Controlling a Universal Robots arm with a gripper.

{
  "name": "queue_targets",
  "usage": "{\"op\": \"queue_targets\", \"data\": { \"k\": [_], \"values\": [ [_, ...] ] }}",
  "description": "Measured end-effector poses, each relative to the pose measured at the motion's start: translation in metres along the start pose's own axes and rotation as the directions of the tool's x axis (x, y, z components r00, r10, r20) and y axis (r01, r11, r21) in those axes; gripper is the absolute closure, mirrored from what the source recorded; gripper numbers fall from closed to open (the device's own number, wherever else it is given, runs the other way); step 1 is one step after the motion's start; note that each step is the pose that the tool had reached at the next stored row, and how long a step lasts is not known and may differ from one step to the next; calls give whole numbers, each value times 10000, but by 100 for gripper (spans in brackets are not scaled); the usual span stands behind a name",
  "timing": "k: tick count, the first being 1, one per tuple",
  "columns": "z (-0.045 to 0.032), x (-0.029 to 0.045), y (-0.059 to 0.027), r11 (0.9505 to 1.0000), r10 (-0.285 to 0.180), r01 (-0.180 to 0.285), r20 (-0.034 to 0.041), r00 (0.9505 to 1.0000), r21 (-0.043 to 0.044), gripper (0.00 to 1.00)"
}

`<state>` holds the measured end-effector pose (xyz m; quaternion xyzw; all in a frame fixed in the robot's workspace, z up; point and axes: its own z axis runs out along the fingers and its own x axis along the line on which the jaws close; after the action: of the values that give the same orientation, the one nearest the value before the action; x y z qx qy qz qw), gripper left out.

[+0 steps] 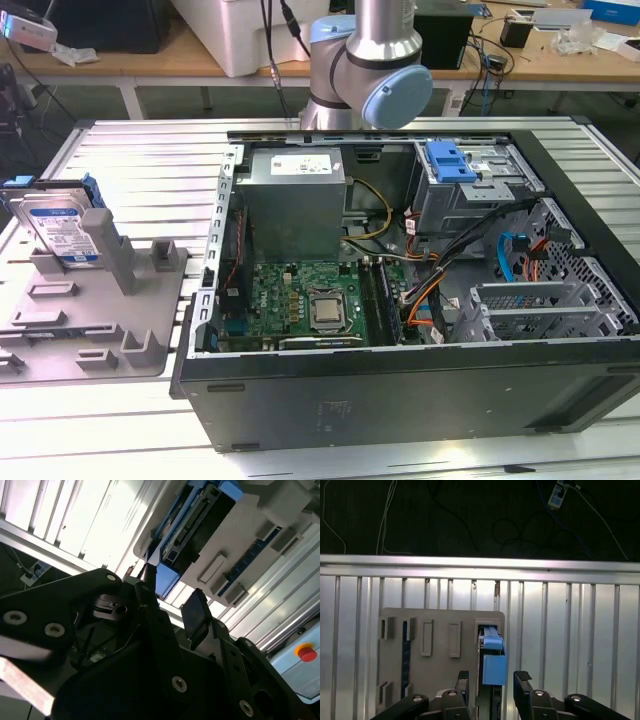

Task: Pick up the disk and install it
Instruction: 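Pick up the disk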

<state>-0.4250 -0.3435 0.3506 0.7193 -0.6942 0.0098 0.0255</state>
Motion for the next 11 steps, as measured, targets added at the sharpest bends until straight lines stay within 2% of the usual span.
{"op": "queue_targets", "data": {
  "k": [11],
  "values": [
    [68, -4, 6, 10000, 0, 0, 9, 10000, 1, 52]
  ]
}}
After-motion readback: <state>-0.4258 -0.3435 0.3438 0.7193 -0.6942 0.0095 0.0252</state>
